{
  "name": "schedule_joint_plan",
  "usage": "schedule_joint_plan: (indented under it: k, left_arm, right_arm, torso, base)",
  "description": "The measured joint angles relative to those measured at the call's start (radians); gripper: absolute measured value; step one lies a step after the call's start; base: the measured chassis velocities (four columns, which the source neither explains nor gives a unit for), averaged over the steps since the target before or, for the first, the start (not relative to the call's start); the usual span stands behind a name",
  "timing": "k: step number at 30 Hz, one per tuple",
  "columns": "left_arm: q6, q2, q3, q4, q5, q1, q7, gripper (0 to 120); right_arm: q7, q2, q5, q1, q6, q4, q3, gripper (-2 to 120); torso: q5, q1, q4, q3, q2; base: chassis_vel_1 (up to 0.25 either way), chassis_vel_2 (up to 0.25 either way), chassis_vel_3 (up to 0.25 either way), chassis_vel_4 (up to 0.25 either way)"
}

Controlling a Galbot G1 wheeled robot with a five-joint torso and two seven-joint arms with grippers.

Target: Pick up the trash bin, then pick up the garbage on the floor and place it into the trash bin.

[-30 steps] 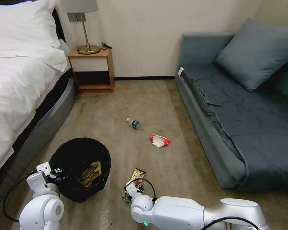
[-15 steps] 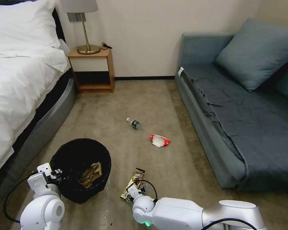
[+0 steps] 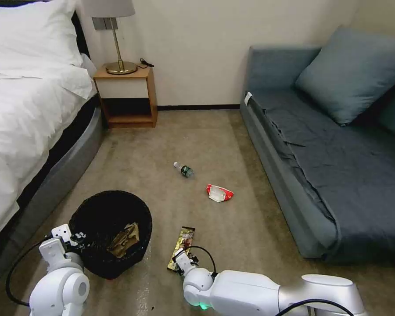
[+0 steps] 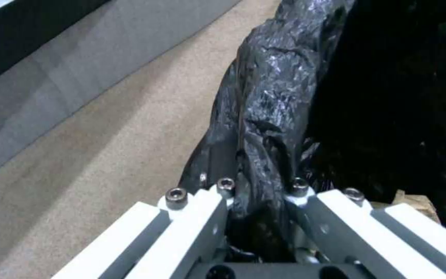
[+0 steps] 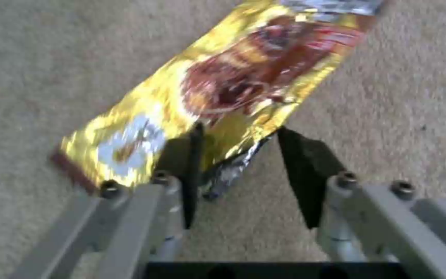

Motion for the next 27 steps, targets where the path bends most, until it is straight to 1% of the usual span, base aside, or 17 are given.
schedule_joint_plan:
  k: [2, 4, 6, 7, 8, 9, 10, 11, 20, 27]
  left_arm:
    - [-0.001, 0.000, 0.002, 0.001, 0.001, -0.001, 0.000, 2]
    - [-0.002, -0.002, 0.003, 0.004, 0.002, -0.002, 0.001, 2]
    - [-0.002, -0.002, 0.004, 0.004, 0.002, -0.002, 0.001, 2]
    - [-0.002, -0.002, 0.004, 0.005, 0.002, -0.002, 0.001, 2]
    - [-0.002, -0.002, 0.004, 0.005, 0.002, -0.002, 0.001, 2]
    - [-0.002, -0.002, 0.004, 0.006, 0.002, -0.002, 0.001, 2]
    - [-0.002, -0.002, 0.004, 0.006, 0.002, -0.002, 0.001, 2]
    - [-0.003, -0.002, 0.003, 0.006, 0.003, -0.002, 0.001, 2]
    - [-0.005, -0.001, -0.001, 0.011, 0.003, -0.002, 0.001, 2]
    - [-0.006, -0.001, -0.001, 0.013, 0.001, -0.002, 0.002, 2]
  right_arm:
    - [-0.007, -0.006, -0.004, 0.002, 0.006, 0.008, 0.002, 30]
    - [-0.014, -0.011, -0.004, 0.004, 0.012, 0.012, 0.003, 19]
    - [-0.015, -0.011, -0.005, 0.004, 0.012, 0.012, 0.003, 17]
    - [-0.018, -0.012, -0.005, 0.004, 0.014, 0.013, 0.003, 9]
    - [-0.019, -0.012, -0.005, 0.004, 0.015, 0.013, 0.003, 7]
    - [-0.020, -0.012, -0.005, 0.004, 0.017, 0.015, 0.004, 2]
    - [-0.020, -0.012, -0.005, 0.004, 0.017, 0.015, 0.004, 2]
    - [-0.021, -0.013, -0.005, 0.004, 0.019, 0.020, 0.005, 0]
    - [-0.027, -0.026, -0.005, 0.009, 0.033, 0.037, 0.014, 0]
    - [-0.008, -0.077, -0.020, 0.029, 0.039, 0.100, 0.066, 0]
  torso:
    - [0.0000, 0.000, 0.0000, 0.000, 0.000]
    - [-0.0001, 0.000, -0.0001, 0.000, 0.000]
    - [0.0000, 0.000, -0.0001, 0.000, 0.000]
    - [0.0000, 0.000, 0.0000, 0.000, 0.000]
    - [0.0000, 0.000, 0.0000, 0.000, 0.000]
    - [0.0000, 0.000, -0.0001, 0.000, 0.000]
    - [0.0000, 0.000, -0.0001, 0.000, 0.000]
    - [0.0000, 0.000, -0.0001, 0.000, 0.000]
    - [0.0000, 0.000, 0.0000, 0.000, 0.000]
    - [0.0001, 0.000, -0.0001, 0.000, 0.000]
  base:
    - [0.000, 0.000, 0.000, 0.000]
    - [0.000, 0.000, 0.000, 0.000]
    - [0.000, 0.000, 0.000, 0.000]
    - [0.000, 0.000, 0.000, 0.000]
    - [0.000, 0.000, 0.000, 0.000]
    - [0.000, 0.000, 0.000, 0.000]
    - [0.000, 0.000, 0.000, 0.000]
    - [0.000, 0.000, 0.000, 0.000]
    - [0.000, 0.000, 0.000, 0.000]
    - [0.000, 0.000, 0.000, 0.000]
